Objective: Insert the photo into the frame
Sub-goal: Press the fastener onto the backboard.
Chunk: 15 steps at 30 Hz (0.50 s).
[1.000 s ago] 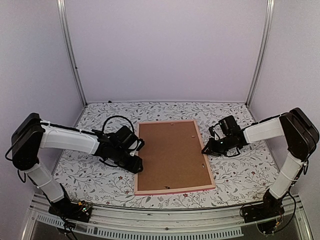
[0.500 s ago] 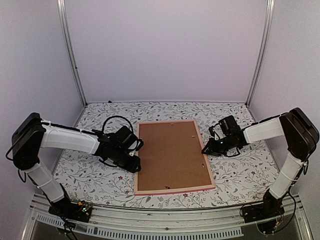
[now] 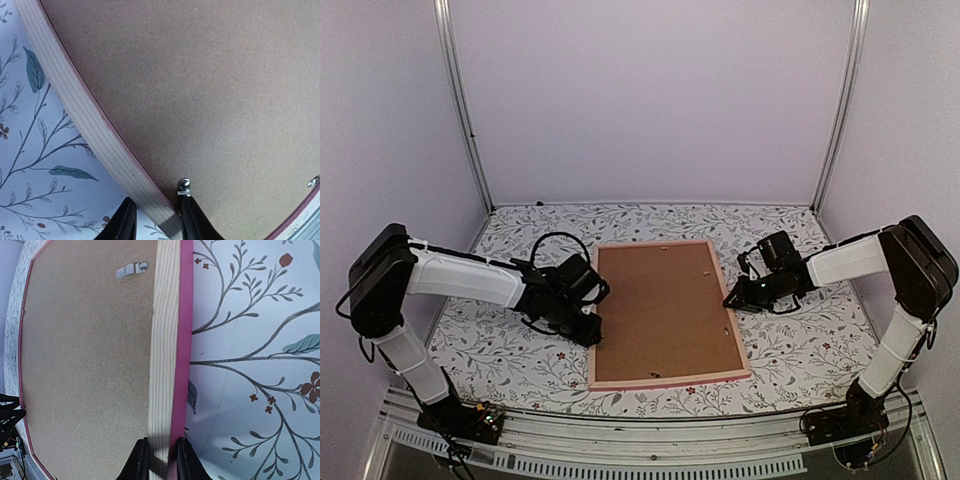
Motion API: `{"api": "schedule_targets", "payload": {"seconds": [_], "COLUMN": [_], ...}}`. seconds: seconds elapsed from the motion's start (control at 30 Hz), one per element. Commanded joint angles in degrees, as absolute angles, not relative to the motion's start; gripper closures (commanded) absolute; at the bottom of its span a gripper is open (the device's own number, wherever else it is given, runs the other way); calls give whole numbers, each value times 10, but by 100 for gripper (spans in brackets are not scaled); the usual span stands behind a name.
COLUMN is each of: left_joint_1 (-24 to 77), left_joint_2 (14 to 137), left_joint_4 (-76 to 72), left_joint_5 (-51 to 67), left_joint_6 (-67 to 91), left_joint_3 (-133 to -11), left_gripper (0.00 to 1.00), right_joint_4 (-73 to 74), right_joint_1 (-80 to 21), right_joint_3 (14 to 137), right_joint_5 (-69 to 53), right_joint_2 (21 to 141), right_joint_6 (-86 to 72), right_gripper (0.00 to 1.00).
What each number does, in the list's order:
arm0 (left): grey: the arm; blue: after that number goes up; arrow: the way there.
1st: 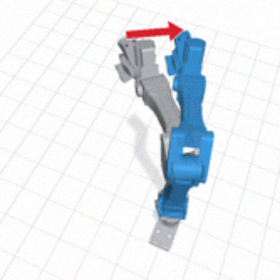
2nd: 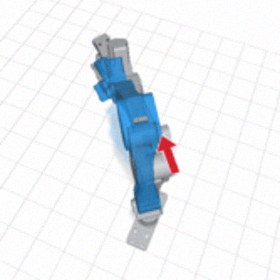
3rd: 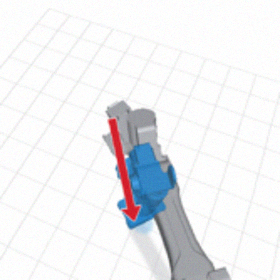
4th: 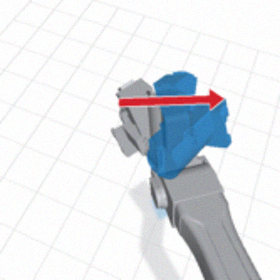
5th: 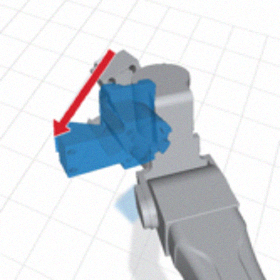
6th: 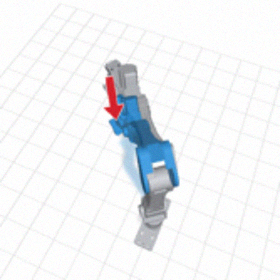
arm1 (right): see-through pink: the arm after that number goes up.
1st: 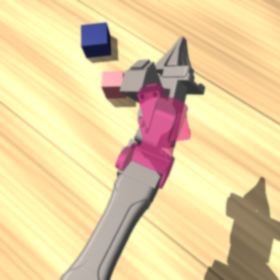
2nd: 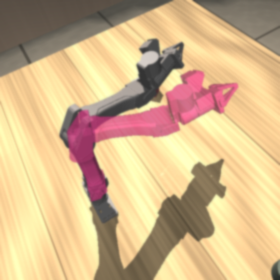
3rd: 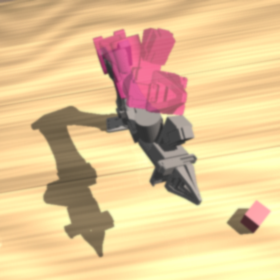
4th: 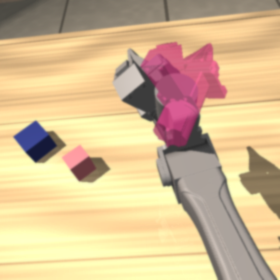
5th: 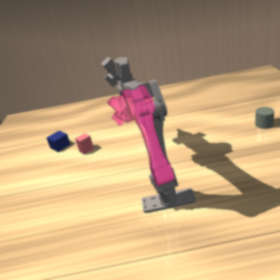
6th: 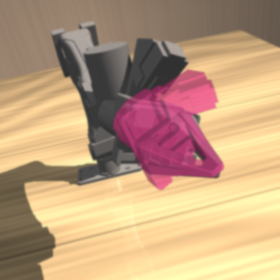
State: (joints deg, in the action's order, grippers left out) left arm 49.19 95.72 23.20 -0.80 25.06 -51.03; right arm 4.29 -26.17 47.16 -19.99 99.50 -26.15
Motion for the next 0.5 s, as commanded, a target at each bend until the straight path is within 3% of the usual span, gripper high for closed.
{"api": "schedule_targets", "payload": {"seconds": [0.0,0.47], "left_joint_1": [508,542], "left_joint_2": [993,1006], "left_joint_4": [279,324], "left_joint_5": [-88,-169], "left_joint_6": [244,233], "left_joint_3": [-523,-552], "left_gripper": [69,74], "right_joint_4": [73,70], "right_joint_1": [-269,-269], "right_joint_3": [454,455], "right_joint_5": [-209,-212], "right_joint_2": [1030,1038], "right_joint_6": [-255,-256], "right_gripper": [90,90]}}
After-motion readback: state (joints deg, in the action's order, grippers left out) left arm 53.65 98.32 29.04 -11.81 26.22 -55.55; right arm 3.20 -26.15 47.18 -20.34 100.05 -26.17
